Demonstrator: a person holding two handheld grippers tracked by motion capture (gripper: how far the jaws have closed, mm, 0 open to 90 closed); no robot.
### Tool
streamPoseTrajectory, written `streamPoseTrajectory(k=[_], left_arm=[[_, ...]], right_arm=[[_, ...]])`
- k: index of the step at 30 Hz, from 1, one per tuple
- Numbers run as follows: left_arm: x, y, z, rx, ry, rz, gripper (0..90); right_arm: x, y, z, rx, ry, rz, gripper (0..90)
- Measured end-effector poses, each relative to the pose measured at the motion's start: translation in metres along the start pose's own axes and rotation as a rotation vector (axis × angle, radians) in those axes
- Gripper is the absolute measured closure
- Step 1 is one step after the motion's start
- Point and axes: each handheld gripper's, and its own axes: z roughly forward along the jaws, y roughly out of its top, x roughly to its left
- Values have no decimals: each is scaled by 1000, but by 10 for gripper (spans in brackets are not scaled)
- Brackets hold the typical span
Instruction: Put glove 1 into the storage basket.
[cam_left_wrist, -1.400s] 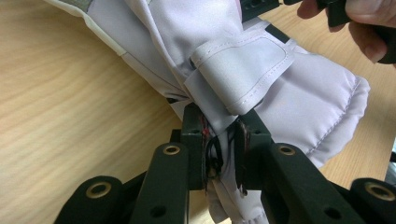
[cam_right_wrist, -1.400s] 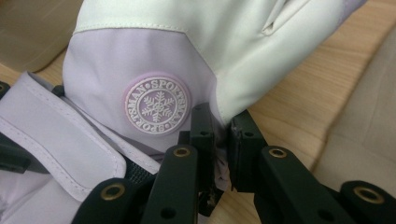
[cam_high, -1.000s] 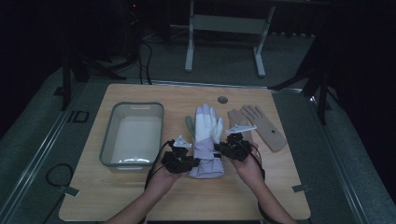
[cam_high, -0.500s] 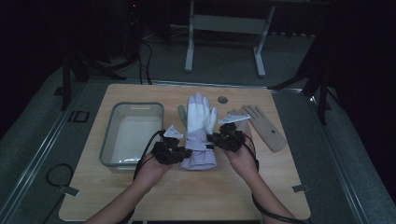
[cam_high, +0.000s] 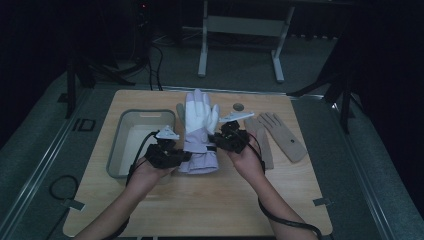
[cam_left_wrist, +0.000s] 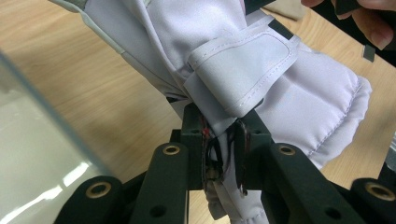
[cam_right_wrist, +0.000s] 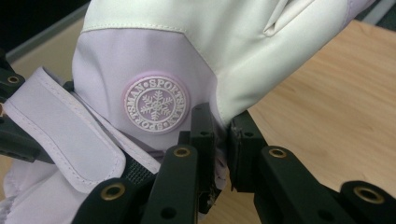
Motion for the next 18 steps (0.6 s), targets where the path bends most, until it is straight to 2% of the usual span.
streamPoseTrajectory(k=[7,18], left_arm=[[16,-5,-22,-5,26,-16,769],[45,-21,-52,8,53,-45,769]], right_arm=[[17,22,14,-8,23,-29,820],[46,43,44,-2,59,-51,820]])
